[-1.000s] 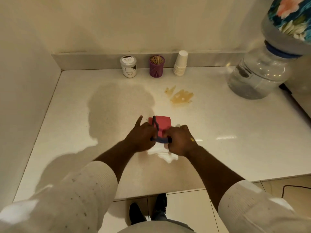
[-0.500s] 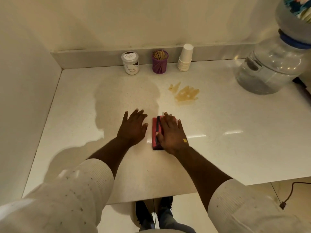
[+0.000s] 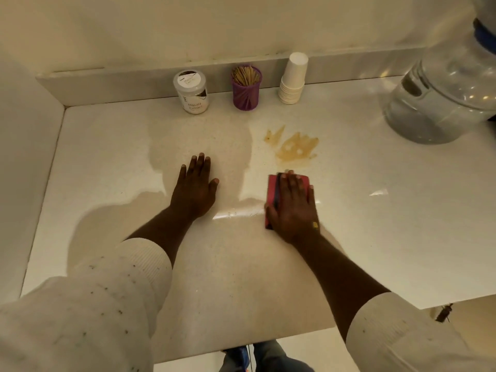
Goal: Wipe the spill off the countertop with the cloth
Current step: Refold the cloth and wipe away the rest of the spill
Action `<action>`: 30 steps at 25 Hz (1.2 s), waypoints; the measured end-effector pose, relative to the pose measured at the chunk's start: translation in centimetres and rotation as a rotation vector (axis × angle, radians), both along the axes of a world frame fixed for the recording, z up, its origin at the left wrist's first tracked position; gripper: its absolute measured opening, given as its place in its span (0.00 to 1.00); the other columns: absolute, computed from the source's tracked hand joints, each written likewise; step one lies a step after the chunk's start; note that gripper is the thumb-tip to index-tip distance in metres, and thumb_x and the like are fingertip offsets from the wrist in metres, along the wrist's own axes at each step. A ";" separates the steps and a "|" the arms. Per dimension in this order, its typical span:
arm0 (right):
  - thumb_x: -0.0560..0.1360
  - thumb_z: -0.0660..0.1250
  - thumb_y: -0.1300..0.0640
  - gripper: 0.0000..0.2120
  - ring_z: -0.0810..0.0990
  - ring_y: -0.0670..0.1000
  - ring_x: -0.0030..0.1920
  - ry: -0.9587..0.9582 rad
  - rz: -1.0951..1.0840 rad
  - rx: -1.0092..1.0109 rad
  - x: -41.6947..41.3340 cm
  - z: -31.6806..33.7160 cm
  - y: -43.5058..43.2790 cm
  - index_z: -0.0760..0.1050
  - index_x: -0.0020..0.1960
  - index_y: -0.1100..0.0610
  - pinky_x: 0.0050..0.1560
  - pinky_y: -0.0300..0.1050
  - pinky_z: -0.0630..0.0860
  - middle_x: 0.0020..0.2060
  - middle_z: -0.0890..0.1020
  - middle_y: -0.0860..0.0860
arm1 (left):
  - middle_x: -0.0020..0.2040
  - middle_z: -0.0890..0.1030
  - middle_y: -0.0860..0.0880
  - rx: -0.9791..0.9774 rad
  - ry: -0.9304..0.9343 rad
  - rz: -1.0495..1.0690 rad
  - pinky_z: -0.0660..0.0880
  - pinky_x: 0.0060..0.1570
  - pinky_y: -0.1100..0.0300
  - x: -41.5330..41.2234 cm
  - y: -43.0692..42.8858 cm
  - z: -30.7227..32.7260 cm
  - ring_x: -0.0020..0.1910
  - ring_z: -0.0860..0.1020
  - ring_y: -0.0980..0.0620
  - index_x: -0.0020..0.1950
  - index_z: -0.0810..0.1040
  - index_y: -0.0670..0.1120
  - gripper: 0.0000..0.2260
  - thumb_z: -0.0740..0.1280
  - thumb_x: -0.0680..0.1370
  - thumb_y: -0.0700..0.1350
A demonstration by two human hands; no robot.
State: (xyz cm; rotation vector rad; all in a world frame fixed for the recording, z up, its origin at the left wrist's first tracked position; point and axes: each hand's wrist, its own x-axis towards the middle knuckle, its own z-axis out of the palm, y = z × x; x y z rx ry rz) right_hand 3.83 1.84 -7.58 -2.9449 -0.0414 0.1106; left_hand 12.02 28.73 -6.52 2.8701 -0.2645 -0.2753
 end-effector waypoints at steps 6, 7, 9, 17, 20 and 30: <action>0.82 0.49 0.34 0.39 0.47 0.59 0.82 0.029 -0.225 -0.021 3.9 0.6 -8.5 0.43 0.83 0.56 0.80 0.64 0.47 0.83 0.49 0.57 | 0.83 0.45 0.44 -0.035 -0.013 0.006 0.43 0.80 0.48 2.9 -0.5 -1.3 0.82 0.42 0.47 0.82 0.45 0.43 0.30 0.48 0.85 0.56; 0.82 0.49 0.34 0.39 0.47 0.59 0.82 0.031 -0.228 -0.020 4.6 0.5 -8.7 0.43 0.83 0.56 0.80 0.64 0.47 0.83 0.50 0.58 | 0.83 0.45 0.43 -0.039 -0.024 0.004 0.43 0.80 0.47 3.0 -0.5 -1.7 0.82 0.42 0.47 0.82 0.45 0.43 0.30 0.48 0.84 0.56; 0.82 0.50 0.35 0.39 0.47 0.60 0.82 0.023 -0.217 -0.024 6.0 0.1 -8.1 0.44 0.83 0.57 0.80 0.64 0.47 0.83 0.50 0.59 | 0.83 0.47 0.43 -0.051 -0.044 0.000 0.44 0.80 0.47 2.9 -0.6 -2.1 0.82 0.43 0.46 0.82 0.46 0.43 0.30 0.47 0.84 0.56; 0.83 0.49 0.37 0.36 0.46 0.62 0.82 0.013 0.114 0.015 7.3 0.7 1.4 0.43 0.84 0.53 0.79 0.68 0.49 0.83 0.49 0.60 | 0.83 0.48 0.44 -0.062 -0.071 0.007 0.45 0.80 0.46 3.0 -0.5 -2.4 0.82 0.44 0.47 0.82 0.46 0.44 0.30 0.44 0.83 0.57; 0.82 0.50 0.37 0.34 0.41 0.58 0.82 0.050 0.288 0.018 5.3 0.5 3.3 0.42 0.84 0.47 0.79 0.67 0.46 0.83 0.45 0.55 | 0.83 0.47 0.44 -0.066 -0.072 0.013 0.45 0.80 0.47 3.0 -0.4 -2.5 0.82 0.44 0.47 0.82 0.46 0.44 0.30 0.44 0.83 0.57; 0.82 0.50 0.37 0.35 0.43 0.59 0.82 0.060 -0.037 -0.033 8.0 1.0 -7.4 0.41 0.83 0.45 0.80 0.65 0.46 0.83 0.47 0.55 | 0.83 0.47 0.45 -0.074 -0.069 0.016 0.44 0.80 0.48 3.0 -0.5 -2.4 0.82 0.43 0.49 0.82 0.46 0.45 0.30 0.44 0.83 0.57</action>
